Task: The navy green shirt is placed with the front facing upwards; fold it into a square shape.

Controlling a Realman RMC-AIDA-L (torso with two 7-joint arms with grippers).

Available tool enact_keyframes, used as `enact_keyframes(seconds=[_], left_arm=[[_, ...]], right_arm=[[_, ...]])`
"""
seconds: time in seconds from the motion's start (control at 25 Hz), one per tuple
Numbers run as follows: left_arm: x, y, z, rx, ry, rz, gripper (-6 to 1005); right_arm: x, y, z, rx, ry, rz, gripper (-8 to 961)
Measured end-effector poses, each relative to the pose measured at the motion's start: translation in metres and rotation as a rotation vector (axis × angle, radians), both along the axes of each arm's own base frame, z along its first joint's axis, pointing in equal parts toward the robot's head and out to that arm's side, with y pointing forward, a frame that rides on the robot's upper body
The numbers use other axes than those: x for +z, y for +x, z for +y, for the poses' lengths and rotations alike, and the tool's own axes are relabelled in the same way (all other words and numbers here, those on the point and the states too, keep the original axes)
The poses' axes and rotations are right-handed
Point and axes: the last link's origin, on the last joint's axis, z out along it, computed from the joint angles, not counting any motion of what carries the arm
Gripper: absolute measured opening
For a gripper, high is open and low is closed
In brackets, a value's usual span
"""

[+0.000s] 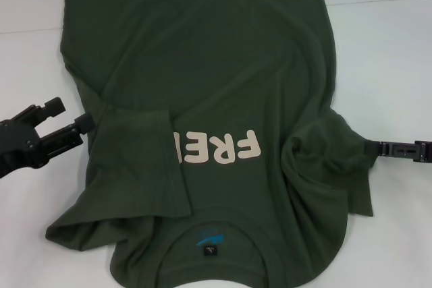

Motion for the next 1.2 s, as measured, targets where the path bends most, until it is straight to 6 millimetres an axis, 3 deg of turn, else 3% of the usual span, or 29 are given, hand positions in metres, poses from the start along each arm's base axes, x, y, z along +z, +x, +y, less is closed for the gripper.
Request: enact_keyframes(seconds=[0.4, 0.84, 1.2], left_arm=[[-0.003, -0.001, 0.002, 0.014, 0.000, -0.003, 903], [-0.008, -0.004, 0.004, 0.033, 0.023, 0.004, 903], [-0.010, -0.004, 0.005, 0.050, 0.037, -0.030, 904]], right_arm=[[0.002, -0.017, 0.006, 0.212, -0.023, -0.096, 911], [0.019, -0.021, 0.013, 0.303, -0.050, -0.253, 911], [0.014, -0.031, 0.028, 0.368, -0.139, -0.374, 909]])
